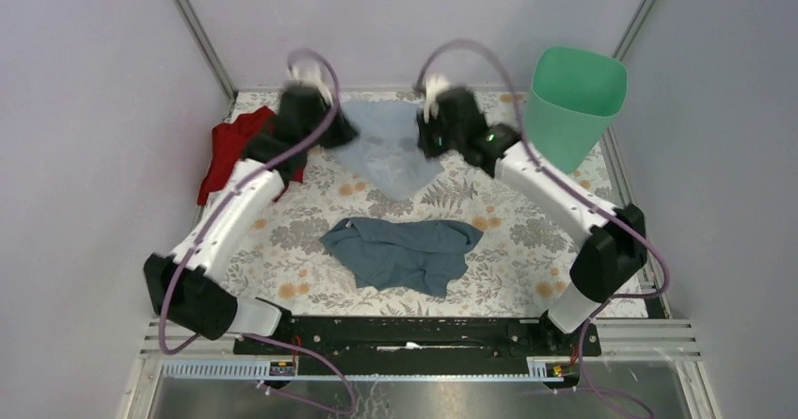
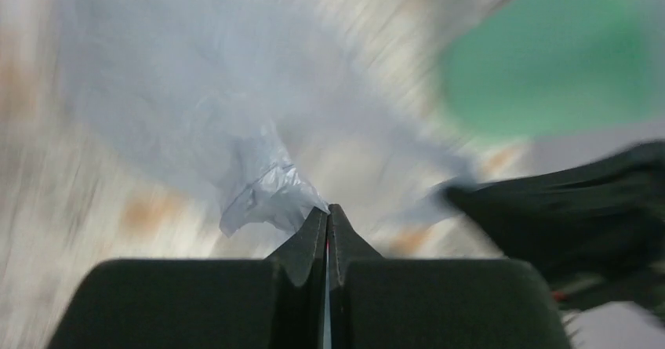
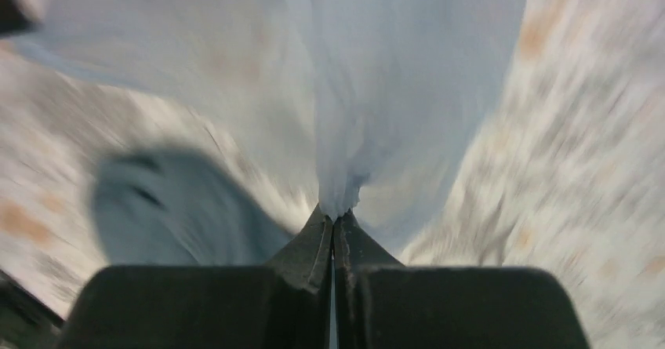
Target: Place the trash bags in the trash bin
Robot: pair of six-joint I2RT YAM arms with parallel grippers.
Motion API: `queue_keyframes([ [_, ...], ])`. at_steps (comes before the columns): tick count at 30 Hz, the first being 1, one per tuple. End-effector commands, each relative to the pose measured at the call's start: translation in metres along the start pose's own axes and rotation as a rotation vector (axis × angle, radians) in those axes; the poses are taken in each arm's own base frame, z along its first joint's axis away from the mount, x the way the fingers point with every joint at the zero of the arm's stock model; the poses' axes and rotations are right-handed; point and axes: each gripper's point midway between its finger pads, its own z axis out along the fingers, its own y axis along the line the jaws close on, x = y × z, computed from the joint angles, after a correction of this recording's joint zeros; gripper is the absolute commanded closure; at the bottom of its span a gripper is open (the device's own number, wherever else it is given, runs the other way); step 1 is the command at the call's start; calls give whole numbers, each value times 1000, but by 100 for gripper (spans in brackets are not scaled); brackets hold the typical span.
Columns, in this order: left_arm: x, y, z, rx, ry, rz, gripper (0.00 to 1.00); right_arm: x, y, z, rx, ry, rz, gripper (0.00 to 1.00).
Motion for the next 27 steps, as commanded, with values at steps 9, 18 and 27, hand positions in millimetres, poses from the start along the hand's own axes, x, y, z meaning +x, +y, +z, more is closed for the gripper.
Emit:
queue_keyframes([
  [9,-169,-124,-199,422,-711,78,100,-222,30,-246,-84,-903,-57,100],
  [18,13,27,-4,65,-138,-57,100,-13,9,-21,-89,-251,96,100],
  [27,-176,-157,-196,604,-554,117,100,-224,36,-180,-121,-683,-35,100],
])
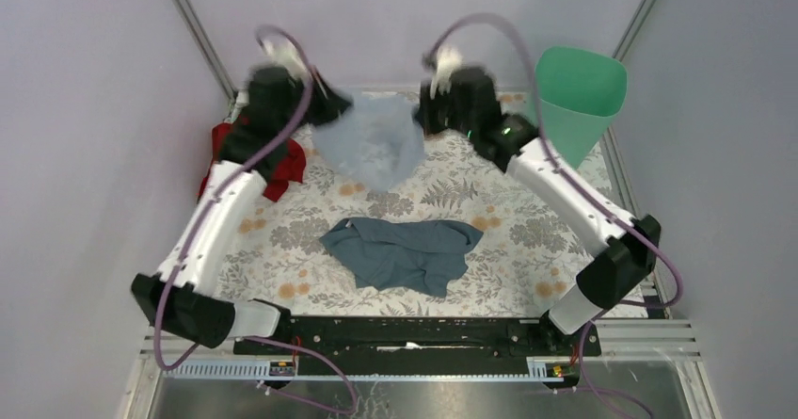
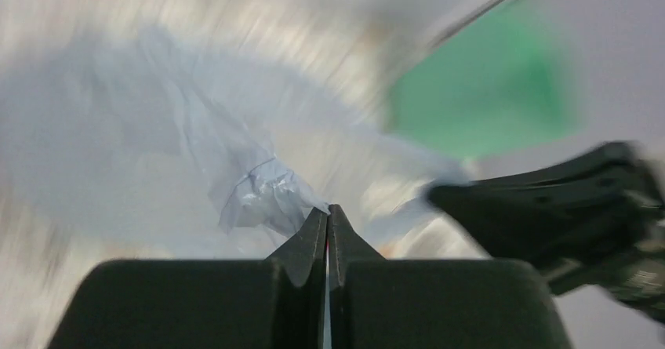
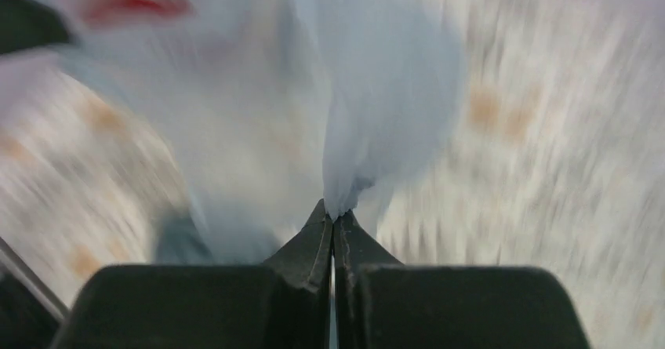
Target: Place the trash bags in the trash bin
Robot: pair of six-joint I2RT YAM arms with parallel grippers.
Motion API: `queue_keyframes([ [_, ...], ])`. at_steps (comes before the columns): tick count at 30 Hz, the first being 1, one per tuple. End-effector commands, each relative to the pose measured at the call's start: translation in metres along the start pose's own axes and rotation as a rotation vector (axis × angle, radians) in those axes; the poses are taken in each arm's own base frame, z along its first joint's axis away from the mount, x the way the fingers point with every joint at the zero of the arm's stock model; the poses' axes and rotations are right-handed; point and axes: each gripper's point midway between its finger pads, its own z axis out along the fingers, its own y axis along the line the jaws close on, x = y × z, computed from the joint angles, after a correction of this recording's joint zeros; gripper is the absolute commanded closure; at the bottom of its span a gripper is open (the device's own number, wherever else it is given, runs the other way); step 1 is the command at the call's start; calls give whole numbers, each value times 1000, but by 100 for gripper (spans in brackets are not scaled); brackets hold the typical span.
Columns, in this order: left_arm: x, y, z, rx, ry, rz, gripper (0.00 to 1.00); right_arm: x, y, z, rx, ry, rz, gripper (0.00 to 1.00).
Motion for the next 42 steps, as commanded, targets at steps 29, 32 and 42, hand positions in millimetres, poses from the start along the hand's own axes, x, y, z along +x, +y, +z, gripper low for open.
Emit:
queue_keyframes([
  [29,-165,-206,-238,747,-642,238,100,-238,61,-233,-192,-784,-83,100],
  [32,-155,-183,-222,675,-671,197,100,-224,54,-237,-173,-839,-76,100],
  [42,43,74,9,-49,-39,-85,100,27,1,-19,-58,-169,103,100],
])
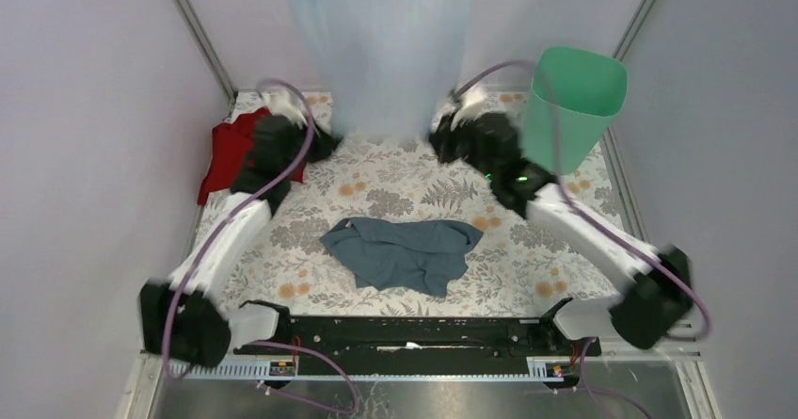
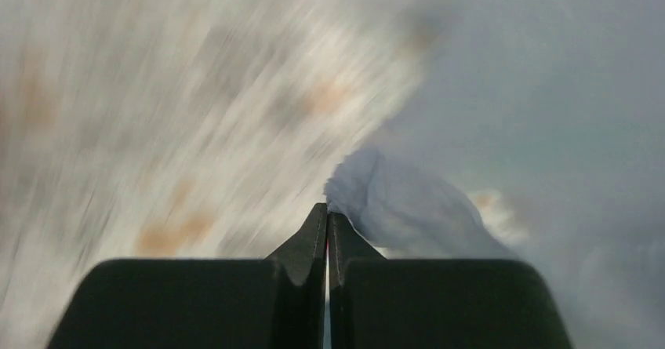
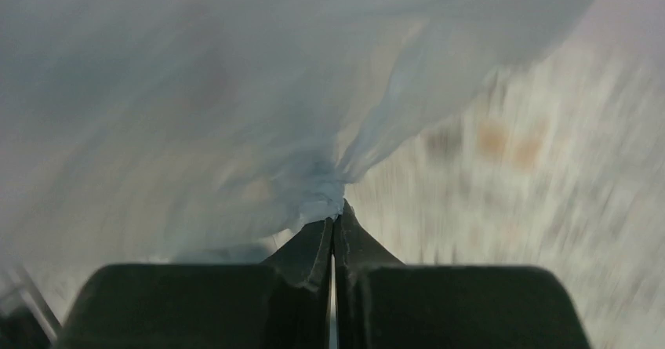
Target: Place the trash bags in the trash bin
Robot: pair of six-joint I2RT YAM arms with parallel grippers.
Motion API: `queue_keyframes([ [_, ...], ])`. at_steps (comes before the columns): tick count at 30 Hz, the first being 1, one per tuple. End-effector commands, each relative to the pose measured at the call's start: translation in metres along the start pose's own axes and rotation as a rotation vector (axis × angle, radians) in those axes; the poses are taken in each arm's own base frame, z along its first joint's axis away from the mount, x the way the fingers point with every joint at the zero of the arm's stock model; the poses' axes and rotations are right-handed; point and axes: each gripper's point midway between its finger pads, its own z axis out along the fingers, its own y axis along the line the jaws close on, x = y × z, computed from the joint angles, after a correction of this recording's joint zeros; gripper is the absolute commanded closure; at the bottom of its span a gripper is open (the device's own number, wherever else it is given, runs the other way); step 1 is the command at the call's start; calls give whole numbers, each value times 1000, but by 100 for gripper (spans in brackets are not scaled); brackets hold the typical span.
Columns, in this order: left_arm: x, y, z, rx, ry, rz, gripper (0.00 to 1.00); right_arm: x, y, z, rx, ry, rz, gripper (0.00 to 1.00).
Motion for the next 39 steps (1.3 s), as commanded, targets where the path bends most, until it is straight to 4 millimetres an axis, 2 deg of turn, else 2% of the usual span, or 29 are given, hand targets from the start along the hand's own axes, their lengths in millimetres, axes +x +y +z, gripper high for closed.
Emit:
queue_keyframes([
  [1,133,110,-20,-293,339,-117,100,169,-26,-8,81,410,113,100],
  [2,115,98,-19,-258,296,-100,100,159,-26,-8,83,390,104,100],
  [3,96,83,-15,-221,263,-85,100,141,-26,-4,87,361,80,100],
  [5,19,22,-4,-75,156,-35,100,72,-19,9,75,271,15,100],
  [6,-12,-9,-4,4,121,-25,100,35,-14,14,67,221,-13,100],
  [8,-79,-83,-16,201,15,-4,100,-43,3,15,27,100,-50,100],
  [9,-104,-117,-29,294,-32,11,100,-76,15,10,-11,42,-54,100],
  [10,-124,-147,-44,376,-80,36,100,-107,25,1,-43,-21,-57,100],
  [11,-135,-169,-59,437,-123,61,100,-129,33,-9,-72,-80,-57,100],
  [12,-138,-180,-68,469,-154,77,100,-142,38,-18,-90,-127,-57,100],
  [13,-135,-180,-74,474,-174,79,100,-147,39,-25,-95,-162,-57,100],
  [14,-127,-170,-73,453,-182,71,100,-143,37,-29,-86,-176,-55,100],
  [15,-108,-149,-63,396,-160,56,100,-130,30,-32,-60,-173,-52,100],
  [16,-86,-121,-51,301,-119,33,100,-106,19,-27,-18,-141,-43,100],
  [18,-18,-46,-23,67,36,-5,100,-33,-2,-12,43,5,-21,100],
  [20,62,28,-11,-128,205,-43,100,54,-17,-5,76,195,14,100],
  [21,95,54,-13,-177,274,-63,100,95,-23,-6,90,280,38,100],
  [22,133,79,-20,-217,353,-94,100,128,-27,-10,95,347,62,100],
  [23,149,89,-26,-226,385,-123,100,158,-29,-17,98,411,87,100],
  [24,155,91,-30,-218,387,-140,100,169,-28,-21,96,434,104,100],
  [25,152,88,-31,-202,371,-142,100,169,-26,-23,89,434,111,100],
  [27,124,68,-28,-150,313,-123,100,143,-24,-20,85,391,83,100],
  [29,78,33,-21,-69,252,-93,100,93,-19,-12,73,321,35,100],
  [31,24,-16,-19,54,185,-66,100,39,-7,-5,39,246,6,100],
  [33,-22,-64,-26,179,115,-45,100,-7,8,-4,-10,168,3,100],
  [34,-38,-80,-31,217,82,-29,100,-24,14,-6,-28,132,8,100],
  [36,-55,-92,-39,230,30,-6,100,-39,20,-12,-50,82,22,100],
  [37,-55,-88,-41,212,17,-1,100,-35,19,-14,-51,81,27,100],
  [39,-27,-54,-33,106,61,-20,100,-3,10,-15,-17,136,46,100],
])
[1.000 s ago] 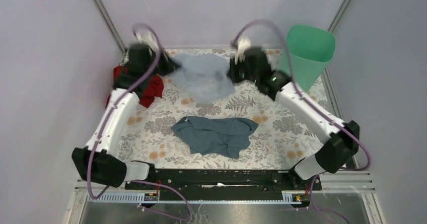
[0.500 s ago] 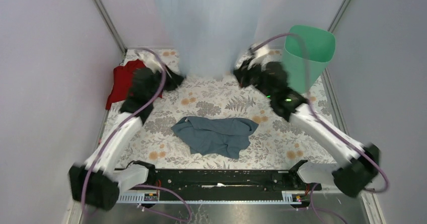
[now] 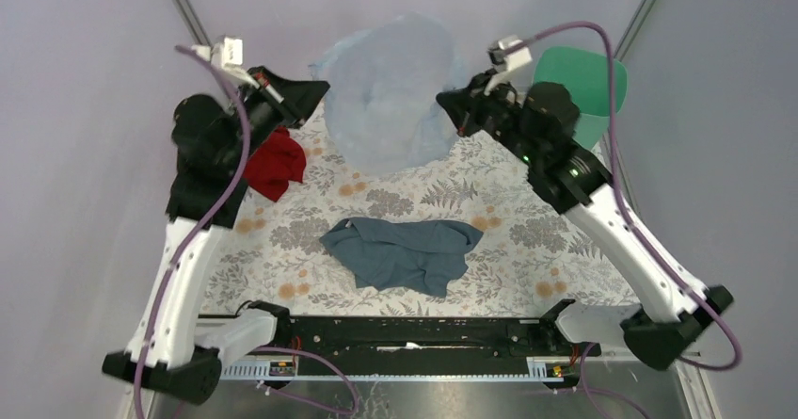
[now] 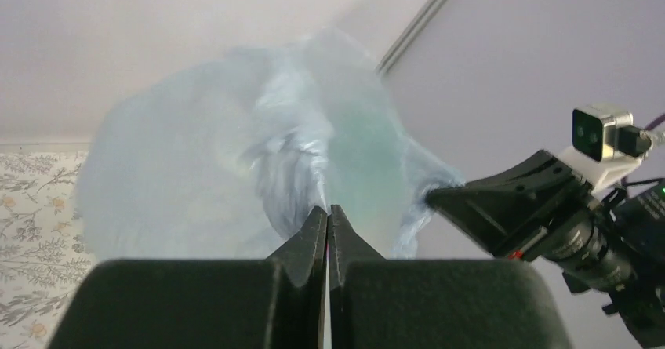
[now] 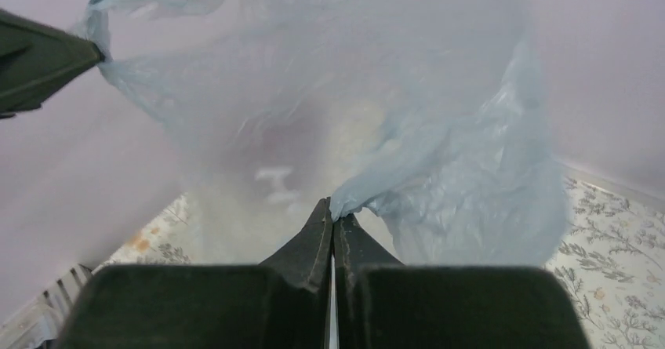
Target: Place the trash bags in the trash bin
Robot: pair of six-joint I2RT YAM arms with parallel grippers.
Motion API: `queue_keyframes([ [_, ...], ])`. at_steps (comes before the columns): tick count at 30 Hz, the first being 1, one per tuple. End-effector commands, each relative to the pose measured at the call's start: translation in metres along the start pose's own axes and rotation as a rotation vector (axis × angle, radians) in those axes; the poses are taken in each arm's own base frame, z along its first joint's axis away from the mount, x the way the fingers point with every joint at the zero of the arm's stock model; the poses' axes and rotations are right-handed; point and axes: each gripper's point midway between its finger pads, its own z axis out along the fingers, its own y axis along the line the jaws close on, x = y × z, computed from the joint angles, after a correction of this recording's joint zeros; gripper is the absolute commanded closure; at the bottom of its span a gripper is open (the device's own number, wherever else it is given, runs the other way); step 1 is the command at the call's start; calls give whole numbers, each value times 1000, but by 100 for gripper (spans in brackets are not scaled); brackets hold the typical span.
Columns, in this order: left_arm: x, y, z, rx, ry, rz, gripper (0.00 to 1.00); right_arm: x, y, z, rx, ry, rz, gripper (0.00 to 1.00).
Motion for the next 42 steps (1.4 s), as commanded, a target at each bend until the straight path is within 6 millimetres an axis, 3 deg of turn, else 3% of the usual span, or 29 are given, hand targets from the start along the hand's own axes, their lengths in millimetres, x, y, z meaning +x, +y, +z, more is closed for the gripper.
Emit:
queue_keyframes([
  [1,61,53,-6,-157,137,-47,100,56,-11,-7,25,117,36,100],
  [3,93,73,-12,-198,220,-75,100,94,-18,-11,55,213,69,100],
  [5,107,73,-18,-172,241,-92,100,107,-16,-18,47,247,104,100],
  [11,98,55,-25,-98,197,-84,100,94,-2,-19,-3,278,121,100],
  [19,103,40,-25,-19,236,-105,100,93,13,-3,-66,271,236,100],
  [23,116,27,-23,54,292,-153,100,92,19,1,-90,252,284,100],
  [32,143,-36,-3,214,394,-194,100,90,37,-4,-190,161,429,100],
  [42,162,-32,15,193,412,-278,100,89,59,-18,-346,90,484,93],
])
